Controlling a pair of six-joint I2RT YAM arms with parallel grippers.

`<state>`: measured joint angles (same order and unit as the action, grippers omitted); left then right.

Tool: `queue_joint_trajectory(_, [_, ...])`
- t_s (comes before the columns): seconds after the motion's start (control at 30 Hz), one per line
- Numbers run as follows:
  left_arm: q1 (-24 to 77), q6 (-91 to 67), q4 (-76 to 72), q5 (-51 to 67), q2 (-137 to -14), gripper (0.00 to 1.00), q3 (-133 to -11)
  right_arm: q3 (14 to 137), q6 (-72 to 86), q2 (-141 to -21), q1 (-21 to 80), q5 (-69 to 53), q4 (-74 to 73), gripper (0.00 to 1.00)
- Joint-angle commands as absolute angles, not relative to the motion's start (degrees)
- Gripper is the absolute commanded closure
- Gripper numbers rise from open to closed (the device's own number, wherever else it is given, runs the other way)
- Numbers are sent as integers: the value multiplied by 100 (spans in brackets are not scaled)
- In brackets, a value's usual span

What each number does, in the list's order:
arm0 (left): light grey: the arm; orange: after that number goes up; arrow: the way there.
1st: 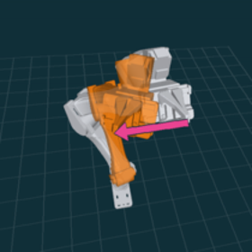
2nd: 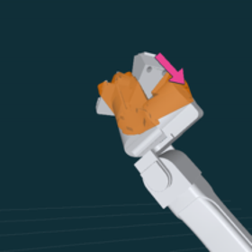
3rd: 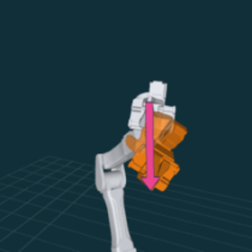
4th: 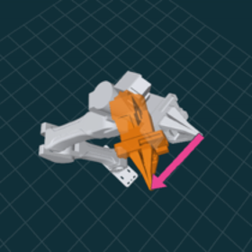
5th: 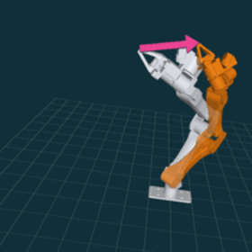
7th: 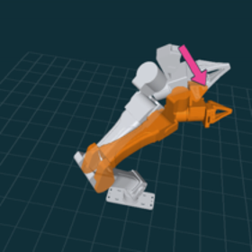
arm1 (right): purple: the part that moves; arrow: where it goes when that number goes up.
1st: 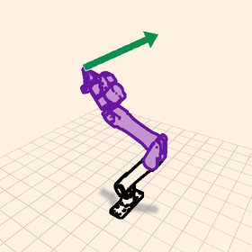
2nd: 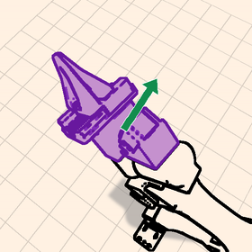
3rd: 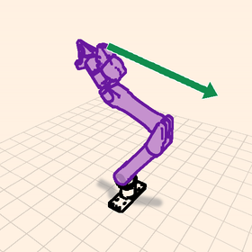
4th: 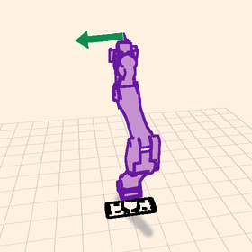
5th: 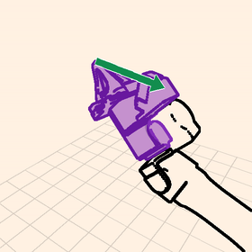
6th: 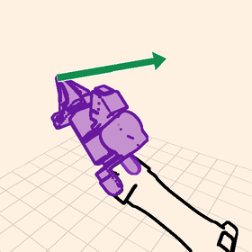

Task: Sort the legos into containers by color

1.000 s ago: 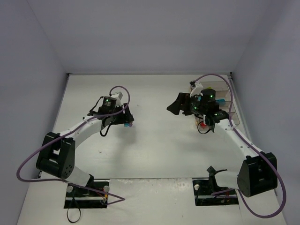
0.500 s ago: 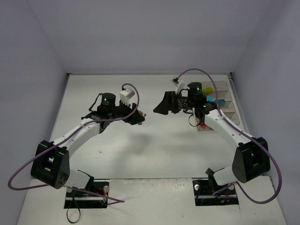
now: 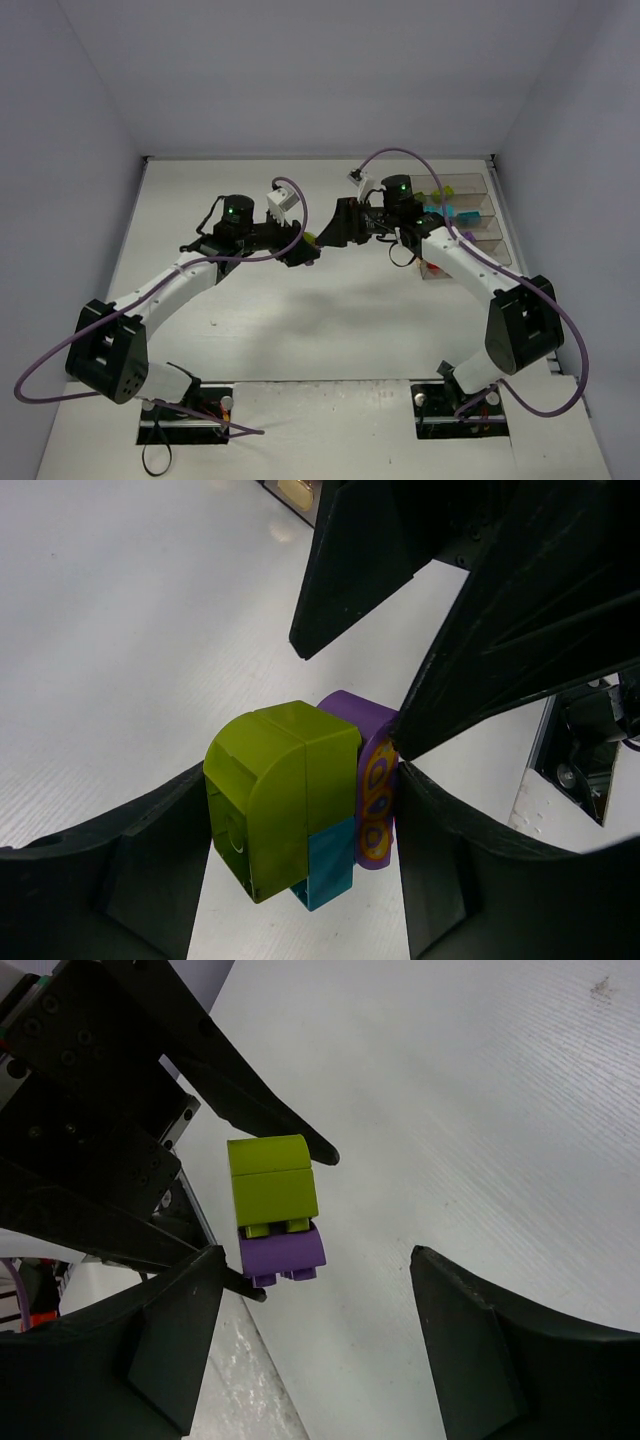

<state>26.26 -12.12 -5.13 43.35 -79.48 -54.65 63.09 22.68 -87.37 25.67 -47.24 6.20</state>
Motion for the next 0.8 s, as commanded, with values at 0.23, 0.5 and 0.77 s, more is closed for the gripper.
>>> queue_joint_trajectory(0.23, [2637,-1204,-1195,4421,-7734,57,-5687,6583,2443,-8780,2602,-4939,1002,50])
queue_joint_trajectory(0.5, [2637,-1336,-1415,4351,-7778,57,-5590,6539,2479,-8772,2610,-5159,1055,51])
queue_joint_trajectory(0.77, [2637,-1389,-1512,4342,-7761,57,-5563,6416,2505,-8754,2637,-5352,1178,56])
